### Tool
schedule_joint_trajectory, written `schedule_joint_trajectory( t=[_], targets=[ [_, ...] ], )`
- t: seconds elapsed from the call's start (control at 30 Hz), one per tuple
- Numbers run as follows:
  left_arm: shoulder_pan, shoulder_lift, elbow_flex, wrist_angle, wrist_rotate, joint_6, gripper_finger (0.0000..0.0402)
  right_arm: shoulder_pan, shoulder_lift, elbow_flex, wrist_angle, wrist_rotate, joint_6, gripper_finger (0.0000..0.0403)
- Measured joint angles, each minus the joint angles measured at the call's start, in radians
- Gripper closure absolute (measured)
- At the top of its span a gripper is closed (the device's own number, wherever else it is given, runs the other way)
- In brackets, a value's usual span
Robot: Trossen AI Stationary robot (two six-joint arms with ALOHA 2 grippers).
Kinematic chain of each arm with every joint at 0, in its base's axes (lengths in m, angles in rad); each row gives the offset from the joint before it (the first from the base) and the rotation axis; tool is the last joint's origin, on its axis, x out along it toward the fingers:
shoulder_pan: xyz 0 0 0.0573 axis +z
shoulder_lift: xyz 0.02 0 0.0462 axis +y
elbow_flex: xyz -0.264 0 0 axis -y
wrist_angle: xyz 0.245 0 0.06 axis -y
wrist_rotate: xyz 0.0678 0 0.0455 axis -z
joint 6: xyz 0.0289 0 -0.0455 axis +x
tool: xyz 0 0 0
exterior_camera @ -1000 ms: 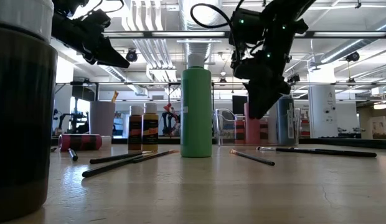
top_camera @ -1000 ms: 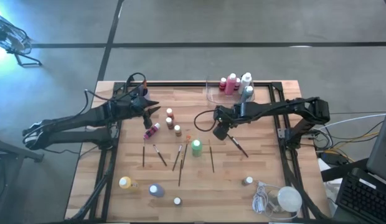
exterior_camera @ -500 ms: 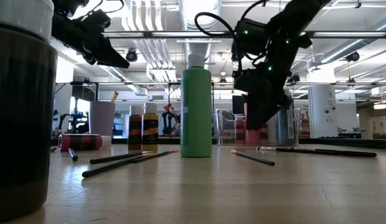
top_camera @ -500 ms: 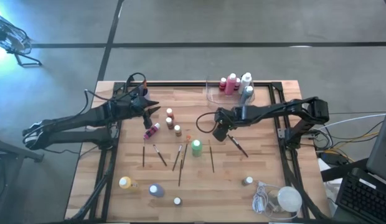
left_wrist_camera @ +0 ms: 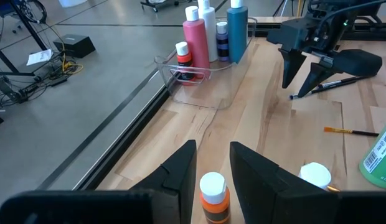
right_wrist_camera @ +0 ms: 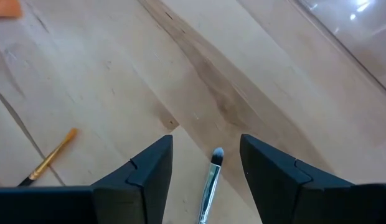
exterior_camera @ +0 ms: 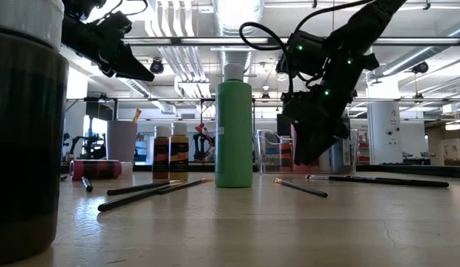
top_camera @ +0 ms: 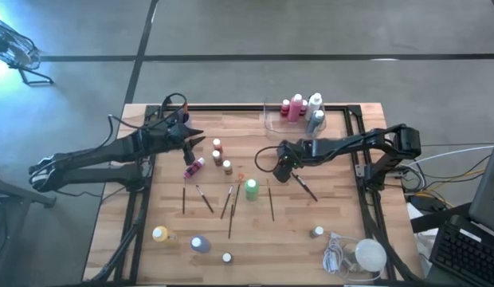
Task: Pick & Place Paint Supplies
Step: Put the silver paint brush into the violet cup
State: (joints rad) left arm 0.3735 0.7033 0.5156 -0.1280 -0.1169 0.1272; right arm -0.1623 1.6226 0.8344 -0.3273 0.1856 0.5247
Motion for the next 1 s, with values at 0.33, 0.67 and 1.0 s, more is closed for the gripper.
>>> schedule_joint_trajectory(
  t=[0.33, 0.67, 1.0],
  targets=[
    [0.0, 0.0, 0.0, 0.0, 0.0, 0.0, 0.0298, -0.003, 0.0, -0.045, 0.03, 0.048, 0.022, 0.023],
    [0.0, 0.0, 0.0, 0.0, 0.0, 0.0, 0.0298, -0.002, 0.0, -0.054, 0.056, 0.045, 0.026, 0.0213],
    [-0.001, 0.001, 0.0, 0.002, 0.0, 0.0, 0.0298, -0.001, 0.076, -0.054, 0.082, 0.05, 0.038, 0.0229]
  ],
)
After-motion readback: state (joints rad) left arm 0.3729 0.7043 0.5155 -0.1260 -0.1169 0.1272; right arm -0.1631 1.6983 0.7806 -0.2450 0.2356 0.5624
